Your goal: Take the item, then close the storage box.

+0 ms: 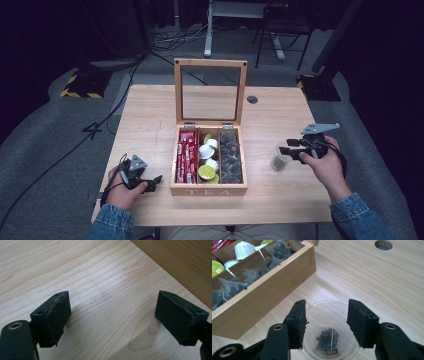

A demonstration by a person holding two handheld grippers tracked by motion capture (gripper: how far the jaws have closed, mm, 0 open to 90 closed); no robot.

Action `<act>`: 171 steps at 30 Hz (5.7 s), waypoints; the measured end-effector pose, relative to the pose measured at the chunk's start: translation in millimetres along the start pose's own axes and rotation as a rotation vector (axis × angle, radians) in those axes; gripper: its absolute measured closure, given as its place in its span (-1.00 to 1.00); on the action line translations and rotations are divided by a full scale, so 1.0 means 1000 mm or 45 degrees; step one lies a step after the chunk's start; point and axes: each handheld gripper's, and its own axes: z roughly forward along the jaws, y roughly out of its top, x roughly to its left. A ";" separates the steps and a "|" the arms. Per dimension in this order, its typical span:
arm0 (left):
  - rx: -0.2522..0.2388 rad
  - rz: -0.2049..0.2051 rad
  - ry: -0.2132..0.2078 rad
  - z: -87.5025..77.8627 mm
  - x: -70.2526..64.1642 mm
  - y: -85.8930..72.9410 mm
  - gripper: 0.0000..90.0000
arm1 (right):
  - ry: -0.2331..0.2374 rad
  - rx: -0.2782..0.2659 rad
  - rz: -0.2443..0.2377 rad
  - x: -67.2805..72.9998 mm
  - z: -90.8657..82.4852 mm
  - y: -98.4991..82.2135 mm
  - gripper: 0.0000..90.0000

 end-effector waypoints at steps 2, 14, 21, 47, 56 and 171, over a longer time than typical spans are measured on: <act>0.000 0.000 0.000 0.000 0.000 0.000 -0.69 | 0.002 -0.011 0.002 0.000 0.000 0.001 0.07; 0.000 -0.002 -0.001 0.000 0.001 0.000 -0.69 | 0.008 -0.134 0.032 -0.001 -0.006 0.016 -0.22; -0.005 -0.006 0.004 0.000 0.001 0.000 -0.69 | 0.006 -0.200 0.016 -0.001 -0.012 0.032 -0.24; -0.007 -0.022 0.020 0.002 0.001 0.001 -0.68 | 0.046 -0.319 -0.035 -0.006 0.003 0.114 -0.31; -0.008 -0.025 0.019 0.002 0.001 0.001 -0.68 | 0.017 -0.410 -0.003 -0.019 0.020 0.159 -0.39; -0.005 -0.025 0.024 0.001 0.000 0.001 -0.68 | 0.180 -0.274 -0.434 0.102 -0.002 0.083 0.09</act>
